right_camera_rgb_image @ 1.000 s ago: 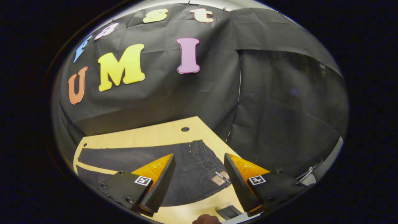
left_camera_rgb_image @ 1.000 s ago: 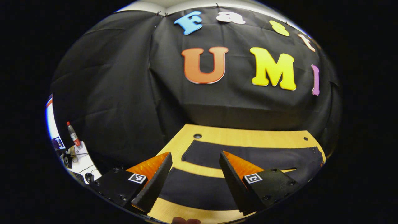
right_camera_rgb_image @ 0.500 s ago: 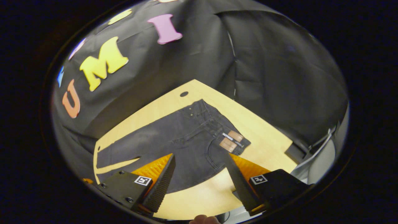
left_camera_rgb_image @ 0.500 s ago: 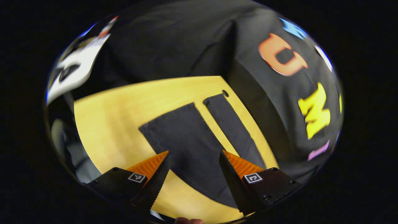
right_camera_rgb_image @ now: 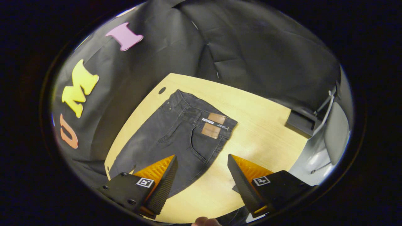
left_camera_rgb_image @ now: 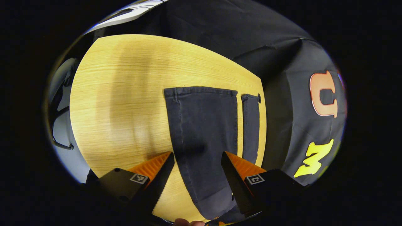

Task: Grasp the waist and the cuffs of the jeans and fold them to make the two legs overlap; first hold the waist and fold one-third of the jeans toward the cuffs, then hold the cuffs and fold the remaining one-third in the same direction to finish folding.

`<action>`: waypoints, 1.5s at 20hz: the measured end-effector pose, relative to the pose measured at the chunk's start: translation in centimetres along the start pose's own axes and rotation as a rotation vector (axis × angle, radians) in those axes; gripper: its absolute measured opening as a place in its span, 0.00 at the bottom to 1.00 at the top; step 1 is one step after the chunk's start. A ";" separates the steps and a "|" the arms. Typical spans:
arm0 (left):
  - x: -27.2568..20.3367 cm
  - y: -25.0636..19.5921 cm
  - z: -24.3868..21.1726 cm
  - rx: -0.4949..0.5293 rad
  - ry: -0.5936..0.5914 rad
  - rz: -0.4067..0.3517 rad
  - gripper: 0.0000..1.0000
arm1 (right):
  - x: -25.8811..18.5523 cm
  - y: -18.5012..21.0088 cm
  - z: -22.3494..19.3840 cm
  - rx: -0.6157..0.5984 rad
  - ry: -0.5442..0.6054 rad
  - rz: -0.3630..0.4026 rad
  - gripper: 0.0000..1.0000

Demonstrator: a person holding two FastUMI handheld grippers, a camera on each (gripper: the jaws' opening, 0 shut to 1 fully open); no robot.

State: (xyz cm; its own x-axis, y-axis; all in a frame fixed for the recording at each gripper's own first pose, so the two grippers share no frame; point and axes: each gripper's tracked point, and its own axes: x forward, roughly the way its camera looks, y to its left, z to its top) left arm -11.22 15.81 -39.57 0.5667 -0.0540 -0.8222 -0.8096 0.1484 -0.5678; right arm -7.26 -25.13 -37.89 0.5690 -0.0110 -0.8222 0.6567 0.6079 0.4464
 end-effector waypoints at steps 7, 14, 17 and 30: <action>1.4 -1.5 0.3 -0.035 -0.025 -0.030 0.96 | 4.3 -0.3 0.3 0.206 0.066 0.014 0.98; 2.9 -3.1 0.5 -0.084 -0.008 -0.043 0.92 | 7.1 0.6 1.9 0.250 0.058 0.005 0.96; 4.2 -2.9 0.0 -0.094 0.011 -0.014 0.90 | 6.9 0.7 1.6 0.229 0.069 -0.030 0.92; 3.5 -2.9 -0.5 -0.016 0.094 0.004 0.06 | 6.7 -0.7 1.9 0.292 0.134 -0.118 0.02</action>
State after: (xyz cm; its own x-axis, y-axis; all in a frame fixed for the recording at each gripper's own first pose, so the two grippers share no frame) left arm -6.99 14.71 -40.81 0.5470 -0.1462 -0.8242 -0.8147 0.1333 -0.5644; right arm -2.99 -27.18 -43.06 0.4229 0.0487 -0.9049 0.8392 0.3557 0.4114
